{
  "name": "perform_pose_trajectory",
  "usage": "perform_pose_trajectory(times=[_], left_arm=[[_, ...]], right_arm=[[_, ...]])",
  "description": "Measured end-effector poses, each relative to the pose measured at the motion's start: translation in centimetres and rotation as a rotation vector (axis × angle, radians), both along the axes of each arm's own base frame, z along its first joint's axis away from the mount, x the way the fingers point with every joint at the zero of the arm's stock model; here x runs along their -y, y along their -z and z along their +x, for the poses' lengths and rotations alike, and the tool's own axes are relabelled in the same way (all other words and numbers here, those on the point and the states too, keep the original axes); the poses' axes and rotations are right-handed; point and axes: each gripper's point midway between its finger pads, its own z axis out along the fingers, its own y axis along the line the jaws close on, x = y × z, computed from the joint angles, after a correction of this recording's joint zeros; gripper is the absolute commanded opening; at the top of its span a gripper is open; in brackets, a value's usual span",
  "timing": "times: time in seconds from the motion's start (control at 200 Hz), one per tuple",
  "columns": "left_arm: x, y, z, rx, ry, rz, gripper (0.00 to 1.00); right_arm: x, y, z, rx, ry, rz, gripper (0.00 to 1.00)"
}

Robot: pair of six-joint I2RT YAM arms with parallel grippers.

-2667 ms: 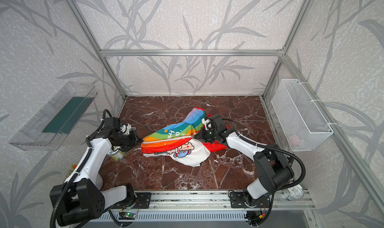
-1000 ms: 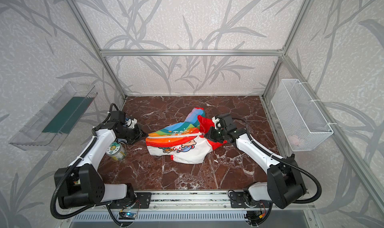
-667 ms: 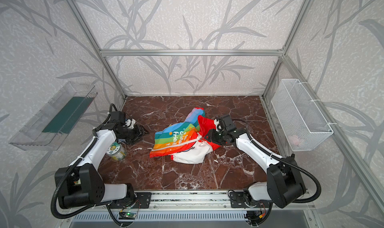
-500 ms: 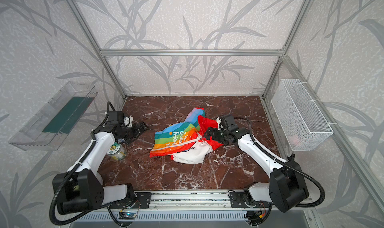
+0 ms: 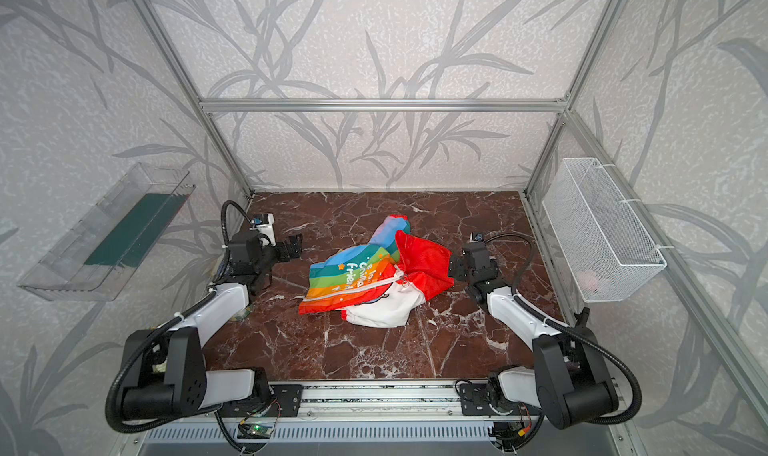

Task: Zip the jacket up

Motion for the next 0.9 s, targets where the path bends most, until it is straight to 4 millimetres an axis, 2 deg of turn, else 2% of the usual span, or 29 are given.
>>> perform_pose_trajectory(times=[0.08, 0.205, 0.29, 0.37, 0.44, 0.59, 0.705, 0.785, 0.9], left_arm=[[-0.4, 0.3, 0.4, 0.043, -0.005, 0.049, 0.99], [-1.5, 0.8, 0.0, 0.097, -0.042, 0.116, 0.99], [-2.2, 1.8, -0.5, 0.093, -0.066, 0.137, 0.99], [-2.9, 1.7, -0.5, 0.092, -0.084, 0.139, 0.99], [-3.1, 1.5, -0.4, 0.093, -0.090, 0.136, 0.99], [-2.7, 2.0, -1.0, 0.059, -0.075, 0.106, 0.99], [-2.3, 2.4, -1.7, 0.059, -0.060, 0.091, 0.99], [-2.0, 4.0, -2.8, 0.068, -0.045, 0.087, 0.99], [-1.7, 7.6, -3.2, 0.010, -0.030, 0.083, 0.99]], right_arm=[[0.4, -0.2, 1.2, 0.039, -0.008, -0.065, 0.99], [0.7, -2.1, 3.3, 0.142, -0.015, -0.142, 0.99], [1.1, -2.4, 3.7, 0.147, -0.015, -0.182, 0.99], [1.7, -2.4, 3.7, 0.163, -0.001, -0.192, 0.99], [2.6, -1.7, 3.1, 0.198, 0.018, -0.190, 0.99], [4.1, 2.1, 0.5, 0.177, 0.025, -0.178, 0.99], [3.2, 2.0, 0.9, 0.216, -0.025, -0.153, 0.99], [2.4, 1.7, 1.8, 0.279, -0.054, -0.142, 0.99], [1.8, 2.3, 1.9, 0.262, -0.089, -0.140, 0.99]])
